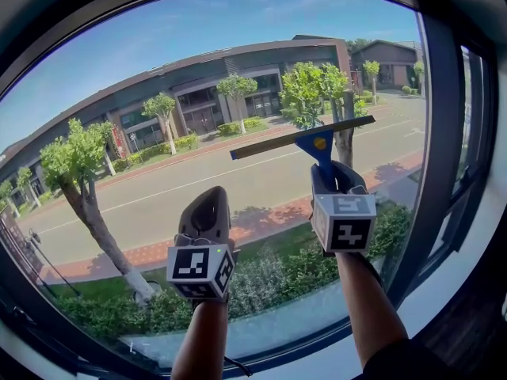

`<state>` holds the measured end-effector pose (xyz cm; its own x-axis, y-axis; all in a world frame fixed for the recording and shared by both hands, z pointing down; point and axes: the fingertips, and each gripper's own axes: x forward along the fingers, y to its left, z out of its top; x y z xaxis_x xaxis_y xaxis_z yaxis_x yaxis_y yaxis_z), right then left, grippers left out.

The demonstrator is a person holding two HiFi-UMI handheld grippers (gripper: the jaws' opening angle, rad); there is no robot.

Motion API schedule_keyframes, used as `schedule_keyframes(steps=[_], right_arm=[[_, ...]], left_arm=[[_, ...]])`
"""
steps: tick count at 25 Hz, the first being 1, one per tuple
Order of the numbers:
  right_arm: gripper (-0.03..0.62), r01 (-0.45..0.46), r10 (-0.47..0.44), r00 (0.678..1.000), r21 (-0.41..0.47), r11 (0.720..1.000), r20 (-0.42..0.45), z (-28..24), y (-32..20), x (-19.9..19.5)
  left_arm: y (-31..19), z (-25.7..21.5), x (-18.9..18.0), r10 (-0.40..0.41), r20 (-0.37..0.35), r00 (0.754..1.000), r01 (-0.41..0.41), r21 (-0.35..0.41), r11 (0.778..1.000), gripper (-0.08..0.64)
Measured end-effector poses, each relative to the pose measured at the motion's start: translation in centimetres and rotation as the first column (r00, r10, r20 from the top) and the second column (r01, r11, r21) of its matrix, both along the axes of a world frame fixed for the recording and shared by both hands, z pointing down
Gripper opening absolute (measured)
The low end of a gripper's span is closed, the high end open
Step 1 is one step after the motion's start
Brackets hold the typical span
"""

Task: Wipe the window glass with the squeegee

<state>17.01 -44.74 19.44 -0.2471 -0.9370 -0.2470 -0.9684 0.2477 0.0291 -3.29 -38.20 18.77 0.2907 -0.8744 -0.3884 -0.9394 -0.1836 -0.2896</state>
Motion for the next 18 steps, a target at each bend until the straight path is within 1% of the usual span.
schedule_keyframes(steps=[7, 11, 18], right_arm=[[0.138, 0.002, -0.002, 1.0, -0.025, 1.0, -0.016, 2.3, 0.1, -0.6], [0.138, 0.003, -0.004, 1.0, -0.042, 0.999, -0.029, 3.8, 0.0, -0.3], [0.138, 0.0, -0.003, 0.998, -0.062, 0.998, -0.056, 6.5, -0.3, 0.1]], left_arm=[[-0.2, 2.5, -0.7, 0.008, -0.011, 1.0, -0.008, -0.04, 0.999, 0.002], [-0.5, 4.0, -0.5, 0.013, -0.023, 1.0, -0.014, -0.066, 0.998, 0.002], [-0.6, 6.0, -0.4, 0.016, -0.037, 0.999, -0.019, -0.087, 0.996, 0.002]])
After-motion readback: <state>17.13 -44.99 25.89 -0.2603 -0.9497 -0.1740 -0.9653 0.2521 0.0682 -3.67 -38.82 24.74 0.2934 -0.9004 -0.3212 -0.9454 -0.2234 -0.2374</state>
